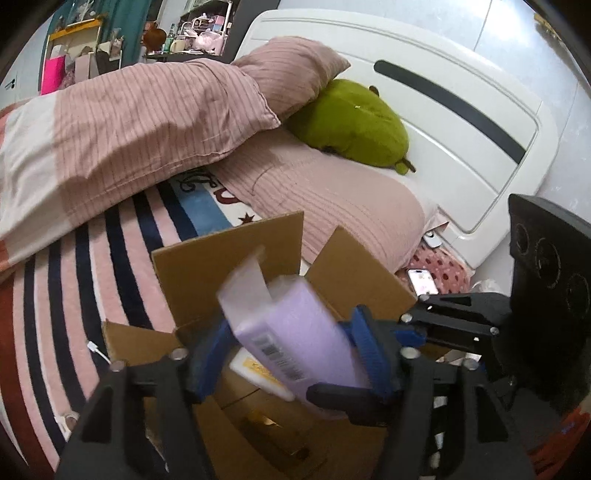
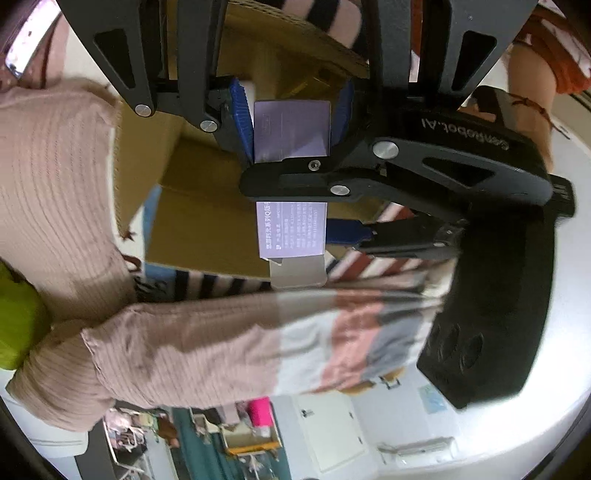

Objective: Organize rigid objects
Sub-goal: 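Place the lilac box into the cardboard box and open the right gripper, then grasp the white earbud case with the right gripper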

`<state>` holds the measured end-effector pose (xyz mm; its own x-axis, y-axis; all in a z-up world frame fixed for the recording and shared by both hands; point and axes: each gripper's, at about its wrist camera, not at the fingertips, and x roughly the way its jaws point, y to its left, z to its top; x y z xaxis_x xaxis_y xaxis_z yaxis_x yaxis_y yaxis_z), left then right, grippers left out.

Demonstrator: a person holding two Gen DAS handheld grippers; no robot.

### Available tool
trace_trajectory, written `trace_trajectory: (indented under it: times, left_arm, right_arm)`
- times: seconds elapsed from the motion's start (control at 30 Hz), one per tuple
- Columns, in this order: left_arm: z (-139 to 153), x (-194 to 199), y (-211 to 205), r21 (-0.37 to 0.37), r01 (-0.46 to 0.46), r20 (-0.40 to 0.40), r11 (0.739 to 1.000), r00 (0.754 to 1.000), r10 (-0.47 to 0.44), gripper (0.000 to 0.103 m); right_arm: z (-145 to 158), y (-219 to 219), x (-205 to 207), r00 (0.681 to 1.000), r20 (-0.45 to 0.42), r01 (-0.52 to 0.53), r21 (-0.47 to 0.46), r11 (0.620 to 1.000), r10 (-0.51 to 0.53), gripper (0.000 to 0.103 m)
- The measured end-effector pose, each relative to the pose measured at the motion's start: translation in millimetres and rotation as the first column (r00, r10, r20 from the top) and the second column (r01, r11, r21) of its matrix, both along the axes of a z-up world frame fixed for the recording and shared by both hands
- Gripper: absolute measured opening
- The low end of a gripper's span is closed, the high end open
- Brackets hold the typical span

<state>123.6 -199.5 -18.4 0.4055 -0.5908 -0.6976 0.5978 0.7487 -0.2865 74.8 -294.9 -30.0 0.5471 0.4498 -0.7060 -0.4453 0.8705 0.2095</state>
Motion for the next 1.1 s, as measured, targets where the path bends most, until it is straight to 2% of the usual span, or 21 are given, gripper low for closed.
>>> trace_trajectory:
  times: [0.03,0.1,0.23,0.4,0.53,0.67,0.83,0.93,1.0,1.1]
  left_arm:
    - [0.9,-0.8,1.7,0.002,-0.008,0.009,1.000,1.000,0.008,0.082]
    - [4.4,-4.0,8.1,-0.001,-0.016,0.029,1.000,0.999,0.016,0.082]
    - [15.6,-12.9,33.7,0.005,-0.061,0.068,0.998,0.996,0.061,0.082]
    - [34.2,-28.8,87.0,-0.012,-0.156,0.120,0.988,0.980,0.156,0.082]
    - [44.6,-46.8,142.0,-0.010,-0.260,0.175,0.966,0.950,0.258,0.082]
    - [35.0,-64.0,192.3,0.013,-0.358,0.202,0.934,0.915,0.348,0.084]
    - [-0.6,-79.0,234.8,0.032,-0.428,0.189,0.903,0.890,0.416,0.086]
    - [-26.4,-86.6,253.3,0.028,-0.448,0.157,0.894,0.885,0.439,0.086]
    - [-39.6,-90.8,260.7,0.028,-0.460,0.139,0.888,0.881,0.452,0.086]
    - [-58.4,-97.3,267.3,0.024,-0.467,0.109,0.884,0.880,0.462,0.086]
  right_arm:
    - [-1.7,0.1,0.8,1.000,-0.002,0.014,-0.032,0.999,-0.014,0.042]
    - [-3.0,1.6,-1.2,1.000,0.010,0.026,-0.067,0.997,-0.025,0.050]
    - [-0.7,10.7,-3.1,1.000,0.022,0.007,-0.073,0.997,-0.005,0.050]
    - [20.9,39.7,-20.3,0.995,0.089,-0.044,-0.038,0.998,0.047,0.050]
    - [37.9,76.1,-37.7,0.983,0.134,-0.127,0.005,0.992,0.126,0.050]
    - [39.7,128.6,-57.6,0.961,0.152,-0.240,0.032,0.970,0.232,0.050]
    - [10.2,175.4,-75.0,0.945,0.140,-0.300,0.021,0.954,0.294,0.050]
    - [-25.1,192.7,-76.7,0.951,0.097,-0.297,0.013,0.955,0.294,0.050]
    - [-53.9,197.9,-69.9,0.964,0.060,-0.257,-0.009,0.966,0.258,0.050]
    - [-92.0,194.4,-54.8,0.990,0.043,-0.132,-0.081,0.988,0.136,0.050]
